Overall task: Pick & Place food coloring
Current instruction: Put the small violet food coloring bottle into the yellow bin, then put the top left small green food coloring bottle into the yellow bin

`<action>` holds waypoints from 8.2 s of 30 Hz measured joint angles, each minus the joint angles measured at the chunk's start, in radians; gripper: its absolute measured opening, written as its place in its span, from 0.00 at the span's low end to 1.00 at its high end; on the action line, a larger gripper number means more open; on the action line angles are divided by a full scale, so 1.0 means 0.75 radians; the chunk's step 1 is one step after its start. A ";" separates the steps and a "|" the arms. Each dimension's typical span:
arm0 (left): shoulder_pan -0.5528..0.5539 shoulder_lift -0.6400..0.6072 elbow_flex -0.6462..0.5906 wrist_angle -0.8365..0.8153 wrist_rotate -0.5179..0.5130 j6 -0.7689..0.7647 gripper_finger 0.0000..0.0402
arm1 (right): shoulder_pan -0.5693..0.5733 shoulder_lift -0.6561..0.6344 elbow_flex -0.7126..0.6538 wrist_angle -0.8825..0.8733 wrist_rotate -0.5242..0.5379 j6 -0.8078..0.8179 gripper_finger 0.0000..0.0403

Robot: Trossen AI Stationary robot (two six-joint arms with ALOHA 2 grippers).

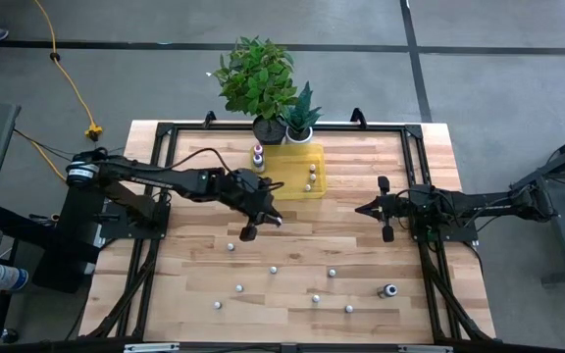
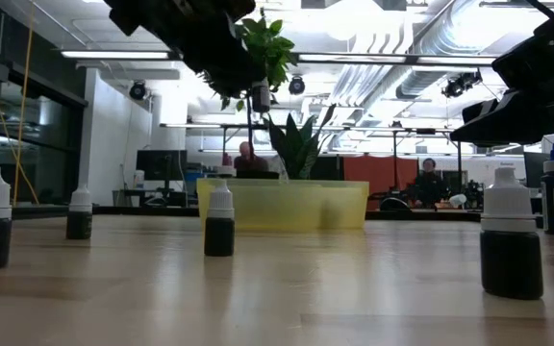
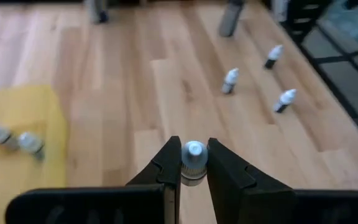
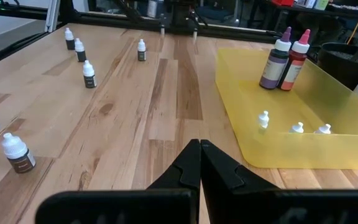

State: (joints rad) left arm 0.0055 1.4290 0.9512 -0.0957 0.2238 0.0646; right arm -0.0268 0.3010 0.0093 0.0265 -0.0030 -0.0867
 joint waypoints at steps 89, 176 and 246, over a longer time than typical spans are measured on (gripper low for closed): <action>0.455 0.941 0.726 -0.035 -0.497 -0.547 0.11 | 0.000 0.001 0.000 0.000 0.000 0.000 0.00; 0.070 0.057 0.184 -0.200 -0.124 -0.131 0.37 | 0.000 0.003 0.000 0.004 0.001 0.000 0.00; -0.384 -0.436 -0.636 -0.239 -0.244 0.083 0.59 | 0.000 0.026 0.000 0.001 0.000 0.000 0.00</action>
State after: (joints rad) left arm -0.2821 1.1017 0.4745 -0.2747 0.0411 0.1268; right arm -0.0265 0.3203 0.0093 0.0269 -0.0031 -0.0867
